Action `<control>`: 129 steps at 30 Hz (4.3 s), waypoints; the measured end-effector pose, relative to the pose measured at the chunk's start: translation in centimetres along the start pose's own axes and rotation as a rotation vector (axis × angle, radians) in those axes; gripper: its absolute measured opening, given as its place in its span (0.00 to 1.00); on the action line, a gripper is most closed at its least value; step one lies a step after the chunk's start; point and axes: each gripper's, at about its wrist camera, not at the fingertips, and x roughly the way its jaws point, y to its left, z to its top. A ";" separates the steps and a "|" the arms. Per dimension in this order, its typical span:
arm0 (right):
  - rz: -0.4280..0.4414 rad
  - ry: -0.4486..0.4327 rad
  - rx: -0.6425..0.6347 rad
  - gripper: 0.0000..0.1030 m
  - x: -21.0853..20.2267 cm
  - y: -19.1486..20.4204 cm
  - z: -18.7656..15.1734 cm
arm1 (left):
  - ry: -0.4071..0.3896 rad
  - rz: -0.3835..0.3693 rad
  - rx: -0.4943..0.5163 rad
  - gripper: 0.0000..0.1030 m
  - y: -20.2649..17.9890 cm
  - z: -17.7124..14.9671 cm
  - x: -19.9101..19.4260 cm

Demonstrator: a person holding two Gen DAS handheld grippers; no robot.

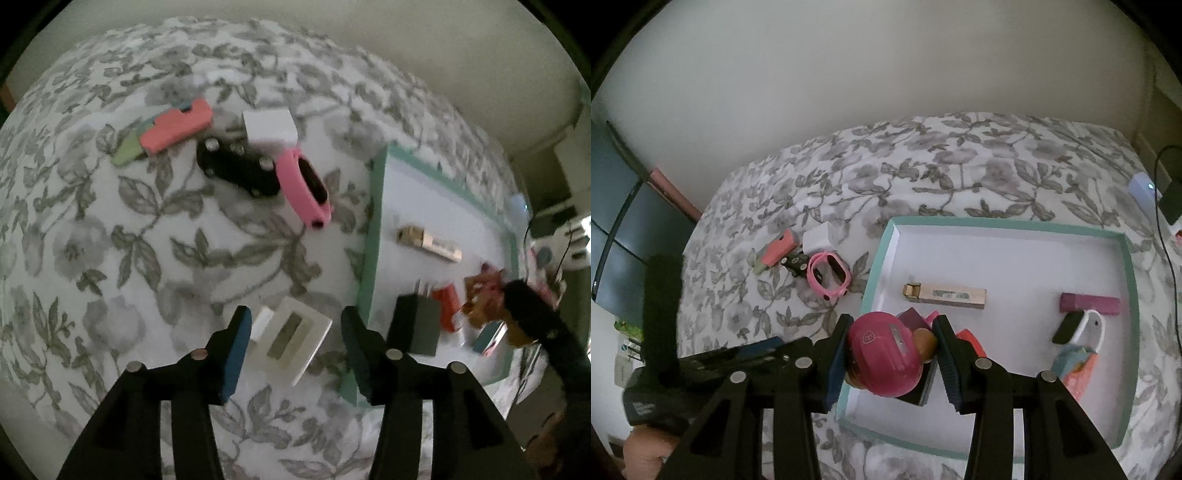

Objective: Organize rigid objects
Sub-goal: 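Carry the white clip and pink doll into the tray and open both grippers, then move both grippers back over the pile of items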

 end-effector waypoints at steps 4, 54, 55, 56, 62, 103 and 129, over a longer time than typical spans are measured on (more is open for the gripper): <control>-0.009 0.008 0.014 0.45 -0.1 -0.4 -0.4 | 0.049 0.055 0.044 0.56 -0.4 -0.6 1.4; -0.279 -0.018 0.274 0.45 -1.5 -11.0 1.1 | -0.207 0.047 0.351 0.58 -15.4 -0.5 0.8; -0.280 -0.017 0.270 0.45 -1.4 -11.0 1.1 | -0.206 0.043 0.345 0.59 -15.3 -0.5 0.7; -0.281 -0.016 0.267 0.45 -1.4 -10.9 1.1 | -0.204 0.041 0.337 0.59 -15.1 -0.5 0.6; -0.286 -0.011 0.248 0.46 -1.3 -10.6 1.1 | -0.231 0.051 0.277 0.66 -13.9 0.2 -0.4; -0.253 -0.087 0.174 1.00 -0.3 -8.2 1.3 | -0.521 0.210 -0.094 0.97 -0.3 3.2 -6.9; 0.025 -0.020 -0.073 0.82 7.4 5.8 3.8 | -0.356 0.161 -0.306 0.97 11.3 6.4 -4.3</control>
